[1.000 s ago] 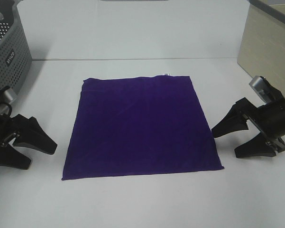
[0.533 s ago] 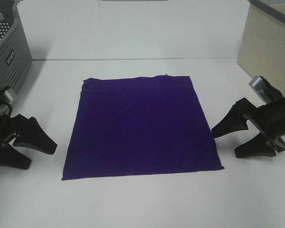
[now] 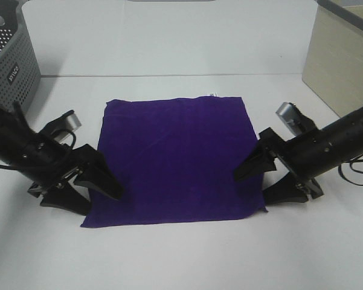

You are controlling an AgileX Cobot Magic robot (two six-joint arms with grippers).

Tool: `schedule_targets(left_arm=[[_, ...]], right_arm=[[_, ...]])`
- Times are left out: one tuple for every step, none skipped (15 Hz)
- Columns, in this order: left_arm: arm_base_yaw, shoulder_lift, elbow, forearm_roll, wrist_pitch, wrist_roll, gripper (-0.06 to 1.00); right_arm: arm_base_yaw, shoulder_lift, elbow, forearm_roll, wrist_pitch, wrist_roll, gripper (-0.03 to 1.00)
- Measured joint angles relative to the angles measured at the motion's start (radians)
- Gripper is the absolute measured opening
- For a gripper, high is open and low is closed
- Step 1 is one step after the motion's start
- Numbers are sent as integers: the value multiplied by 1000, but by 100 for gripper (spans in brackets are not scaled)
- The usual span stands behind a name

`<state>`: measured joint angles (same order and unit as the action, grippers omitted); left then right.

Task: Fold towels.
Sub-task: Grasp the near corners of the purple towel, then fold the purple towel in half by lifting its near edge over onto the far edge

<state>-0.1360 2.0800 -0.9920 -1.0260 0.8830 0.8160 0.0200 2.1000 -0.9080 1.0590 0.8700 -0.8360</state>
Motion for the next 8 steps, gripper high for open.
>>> schedule_targets(left_arm=[[-38, 21, -49, 25, 1, -61, 78], [-79, 43, -101, 58, 3, -122, 76], [-136, 82, -180, 141, 8, -263, 65], [-153, 95, -206, 174, 6, -317, 52], [-160, 105, -214, 194, -4, -348, 44], [-161, 108, -215, 201, -8, -356, 26], [-161, 114, -215, 214, -17, -363, 10], [-161, 114, -215, 214, -18, -363, 1]], right_arm=[[41, 18, -21, -9, 2, 30, 71], [75, 30, -45, -33, 3, 69, 69], [104, 41, -77, -94, -8, 151, 54], [106, 41, -85, -123, -18, 182, 44], [106, 43, -88, -135, -22, 195, 33], [106, 44, -88, -148, -35, 201, 20], [106, 46, -88, -157, -43, 208, 7], [107, 46, -88, -157, -43, 210, 2]])
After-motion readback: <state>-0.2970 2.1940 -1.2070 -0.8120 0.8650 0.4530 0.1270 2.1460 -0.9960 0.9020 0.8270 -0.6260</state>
